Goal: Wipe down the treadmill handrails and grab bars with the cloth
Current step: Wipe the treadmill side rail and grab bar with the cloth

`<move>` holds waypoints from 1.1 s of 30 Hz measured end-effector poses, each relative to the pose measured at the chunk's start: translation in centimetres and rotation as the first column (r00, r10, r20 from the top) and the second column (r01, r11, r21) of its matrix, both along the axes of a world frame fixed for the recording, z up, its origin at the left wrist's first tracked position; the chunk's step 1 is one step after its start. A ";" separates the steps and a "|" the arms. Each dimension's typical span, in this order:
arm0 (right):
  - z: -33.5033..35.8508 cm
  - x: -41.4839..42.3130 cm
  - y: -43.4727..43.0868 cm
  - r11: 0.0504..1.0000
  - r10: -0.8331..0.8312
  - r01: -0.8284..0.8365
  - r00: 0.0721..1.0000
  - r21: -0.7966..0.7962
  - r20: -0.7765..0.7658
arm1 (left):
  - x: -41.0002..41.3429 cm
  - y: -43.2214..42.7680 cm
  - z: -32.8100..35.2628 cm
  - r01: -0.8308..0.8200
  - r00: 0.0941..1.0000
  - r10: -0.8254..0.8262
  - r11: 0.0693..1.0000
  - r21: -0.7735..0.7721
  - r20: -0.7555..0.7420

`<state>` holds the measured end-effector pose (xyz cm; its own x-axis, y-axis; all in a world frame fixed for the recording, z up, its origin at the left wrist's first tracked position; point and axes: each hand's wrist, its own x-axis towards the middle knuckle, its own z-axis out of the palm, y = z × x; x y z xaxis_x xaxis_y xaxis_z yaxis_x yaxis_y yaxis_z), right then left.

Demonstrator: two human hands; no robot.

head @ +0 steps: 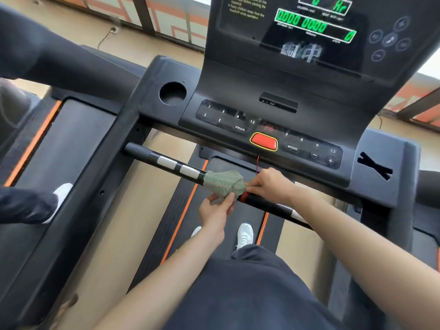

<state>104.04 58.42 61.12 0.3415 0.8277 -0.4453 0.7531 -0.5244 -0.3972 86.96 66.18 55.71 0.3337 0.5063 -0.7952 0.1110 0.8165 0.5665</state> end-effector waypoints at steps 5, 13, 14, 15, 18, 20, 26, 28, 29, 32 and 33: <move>0.8 1.1 -1.7 0.996 0.053 -0.050 0.998 -0.075 0.031 | 0.3 -1.6 0.4 0.164 0.985 -0.165 0.986 -0.017 -0.046; 1.9 1.6 -1.7 0.999 -0.017 0.018 1.000 -0.048 0.018 | -1.3 -1.8 0.8 0.286 0.958 -0.288 0.954 -0.085 -0.008; 2.0 1.6 -1.1 0.999 -0.053 0.053 0.999 -0.005 -0.007 | -1.6 -1.5 0.8 0.242 0.970 -0.243 0.964 -0.110 0.004; 2.2 1.4 -0.4 0.996 -0.080 0.081 0.996 0.020 -0.048 | -1.8 -1.2 0.8 0.202 0.979 -0.201 0.970 -0.134 0.022; 1.8 0.9 1.9 0.997 -0.053 0.041 0.982 -0.070 -0.179 | -1.4 -0.5 1.3 0.135 0.988 -0.113 0.964 -0.231 0.109; 1.1 0.6 3.2 0.977 0.049 -0.085 0.982 -0.195 -0.184 | -0.5 -0.2 1.6 0.129 0.984 -0.087 0.948 -0.292 0.154; 0.6 0.3 5.0 0.943 0.238 -0.260 0.963 -0.205 -0.126 | 0.6 0.2 1.3 0.148 0.977 -0.106 0.962 -0.228 0.185; 0.4 -0.1 5.4 0.957 0.218 -0.236 0.968 -0.167 -0.121 | 0.3 0.7 1.2 0.083 0.986 -0.051 0.975 -0.205 0.156; 0.1 -0.2 5.6 0.966 0.199 -0.215 0.973 -0.147 -0.115 | 0.3 0.9 1.1 0.053 0.991 -0.029 0.982 -0.179 0.134; -0.3 -0.6 6.5 0.978 0.168 -0.182 0.976 -0.099 -0.139 | 0.1 1.8 0.8 0.011 0.998 -0.006 0.996 -0.083 0.058; -0.3 -0.6 6.8 0.982 0.156 -0.170 0.976 -0.084 -0.154 | 0.1 2.0 0.7 0.003 1.000 -0.002 0.998 -0.058 0.028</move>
<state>103.43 65.19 60.78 0.1312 0.8174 -0.5609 0.7692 -0.4409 -0.4626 87.06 68.15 56.39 0.3575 0.4585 -0.8136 0.0979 0.8480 0.5209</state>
